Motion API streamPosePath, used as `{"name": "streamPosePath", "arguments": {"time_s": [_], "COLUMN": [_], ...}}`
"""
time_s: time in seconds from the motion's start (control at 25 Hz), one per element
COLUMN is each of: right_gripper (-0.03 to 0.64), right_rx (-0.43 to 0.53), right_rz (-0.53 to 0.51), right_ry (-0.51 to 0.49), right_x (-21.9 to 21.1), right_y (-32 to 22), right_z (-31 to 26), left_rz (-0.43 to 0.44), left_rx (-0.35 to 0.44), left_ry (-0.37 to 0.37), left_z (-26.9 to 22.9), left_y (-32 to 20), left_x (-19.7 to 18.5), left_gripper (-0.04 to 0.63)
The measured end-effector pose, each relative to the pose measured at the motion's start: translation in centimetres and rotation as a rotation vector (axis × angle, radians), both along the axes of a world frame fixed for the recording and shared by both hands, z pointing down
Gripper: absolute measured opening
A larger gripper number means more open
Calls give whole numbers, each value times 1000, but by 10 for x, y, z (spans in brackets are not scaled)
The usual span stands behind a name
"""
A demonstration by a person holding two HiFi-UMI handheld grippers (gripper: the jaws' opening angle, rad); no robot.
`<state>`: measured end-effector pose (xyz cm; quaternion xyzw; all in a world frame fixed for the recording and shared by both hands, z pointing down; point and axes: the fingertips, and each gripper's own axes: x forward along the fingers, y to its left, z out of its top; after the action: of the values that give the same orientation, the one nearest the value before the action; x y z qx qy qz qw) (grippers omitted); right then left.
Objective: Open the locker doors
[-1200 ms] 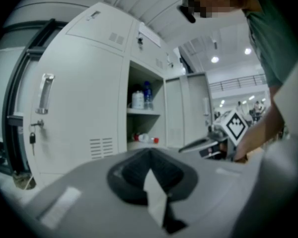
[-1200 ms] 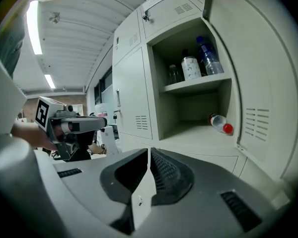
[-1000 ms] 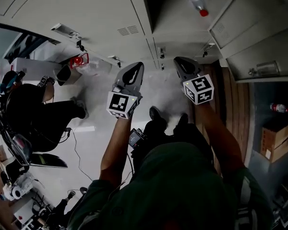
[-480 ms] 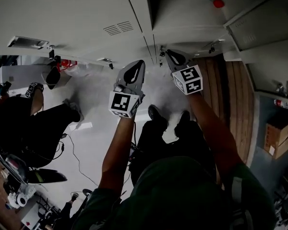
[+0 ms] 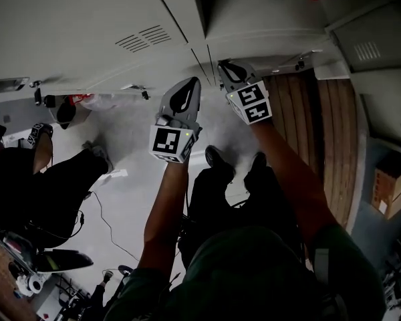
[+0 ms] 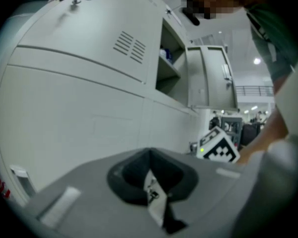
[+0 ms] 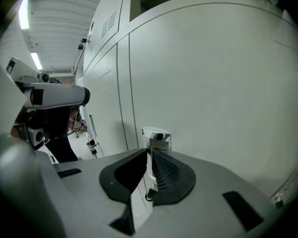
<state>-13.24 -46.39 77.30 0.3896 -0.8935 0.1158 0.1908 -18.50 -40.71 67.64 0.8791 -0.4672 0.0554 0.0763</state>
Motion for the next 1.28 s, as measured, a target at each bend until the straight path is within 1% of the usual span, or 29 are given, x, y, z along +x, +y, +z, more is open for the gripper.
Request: {"name": "streamPosePath", "arguments": {"time_s": [0.28,0.44,0.6,0.84,1.04,1.28], "right_gripper": [20,20,20,20,20,20], "right_rx": [26,28,5,-51,-82,-124], "right_rz": [-9,-25,-26,2,60,124], "right_ry": [-23,-35,-46,-62,-53,-40], "right_x": [0,4,15,42,72,112], "right_y": [8,28,55,99,130,158], "right_z": [0,-1,0,3,3,5], "left_rz": [-21,-24,-15,16,34,82], "left_rx": [8,-3,-22,-38,-66,-97], "left_ry": [14,13,10,19,36,50], "left_z": [12,18,22,23,27,26], "left_y": [-9,-7,2,26,50,73], "left_x": [6,14,30,61,89,133], "left_gripper": [-5,-5,-5,-6,-6,-5]}}
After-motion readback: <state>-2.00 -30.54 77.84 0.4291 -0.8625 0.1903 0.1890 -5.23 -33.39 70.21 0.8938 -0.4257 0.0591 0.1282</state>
